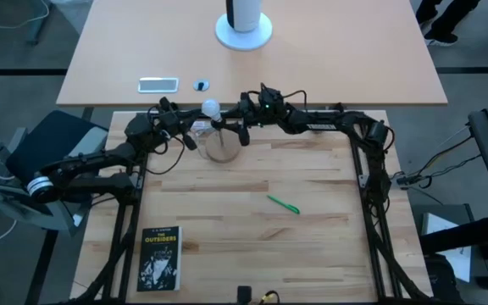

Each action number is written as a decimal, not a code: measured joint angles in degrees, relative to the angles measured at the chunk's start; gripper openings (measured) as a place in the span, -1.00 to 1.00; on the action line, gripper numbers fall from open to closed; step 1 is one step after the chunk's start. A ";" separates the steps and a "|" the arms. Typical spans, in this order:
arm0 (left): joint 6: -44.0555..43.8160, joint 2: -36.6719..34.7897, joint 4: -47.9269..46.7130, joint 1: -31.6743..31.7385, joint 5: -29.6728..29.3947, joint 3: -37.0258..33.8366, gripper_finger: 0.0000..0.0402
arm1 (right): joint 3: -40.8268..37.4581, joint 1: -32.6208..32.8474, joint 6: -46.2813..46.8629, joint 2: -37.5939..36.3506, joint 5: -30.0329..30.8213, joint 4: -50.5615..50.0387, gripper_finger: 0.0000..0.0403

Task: Screw lightbulb
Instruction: Insert the lightbulb into the lamp

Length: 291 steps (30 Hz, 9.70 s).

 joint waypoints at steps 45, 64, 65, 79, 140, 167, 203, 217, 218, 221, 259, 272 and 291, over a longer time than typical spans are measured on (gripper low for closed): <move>1.50 9.54 3.55 -0.11 -2.62 4.55 -1.00 | 9.18 -0.66 -16.49 -4.56 8.94 -13.26 -0.99; -0.94 9.45 0.32 -2.01 -4.59 5.99 -1.00 | 9.18 1.01 -16.57 -4.56 10.07 -14.08 -0.99; -0.93 9.09 -0.18 -2.03 -5.53 5.99 -1.00 | 9.18 0.98 -16.51 -4.56 10.73 -14.09 -0.99; 2.34 -6.14 -20.70 -2.63 8.93 5.92 -1.00 | 9.11 -1.01 -14.78 -10.87 14.19 -30.24 -0.99; 1.84 -0.91 -18.66 -4.79 0.68 8.90 -1.00 | 8.57 2.80 -12.56 -9.89 9.22 -25.16 -1.00; 1.25 -0.96 -19.39 -4.76 -0.74 8.87 -1.00 | 8.61 2.71 -11.55 -7.86 9.57 -22.34 -1.00; 0.59 -4.15 -25.17 -4.85 -6.21 8.83 -1.00 | 8.62 3.50 -11.02 -8.30 12.73 -27.87 -1.00; 0.80 -1.51 -21.22 -4.82 -0.62 8.83 -1.00 | 8.61 3.33 -14.44 -8.25 13.77 -22.87 -1.00; 0.80 -1.19 -21.12 -4.77 -0.84 8.83 -1.00 | 8.63 3.34 -14.42 -8.25 13.18 -22.98 -1.00; 0.67 -0.78 -20.99 -4.74 -1.27 8.83 -1.00 | 8.61 3.57 -14.44 -8.25 12.89 -23.32 -1.00; 0.15 -7.13 -31.06 -4.81 -3.67 8.90 -1.00 | 8.61 3.34 -15.23 -8.87 12.50 -31.87 -1.00; -0.28 -7.72 -32.52 -4.79 -3.67 8.90 -1.00 | 1.17 -0.44 -9.30 -4.89 13.40 -33.61 -1.00; -0.74 -5.58 -24.72 -4.79 -5.54 8.90 -1.00 | 0.40 -1.97 -6.09 -4.89 10.85 -18.88 -1.00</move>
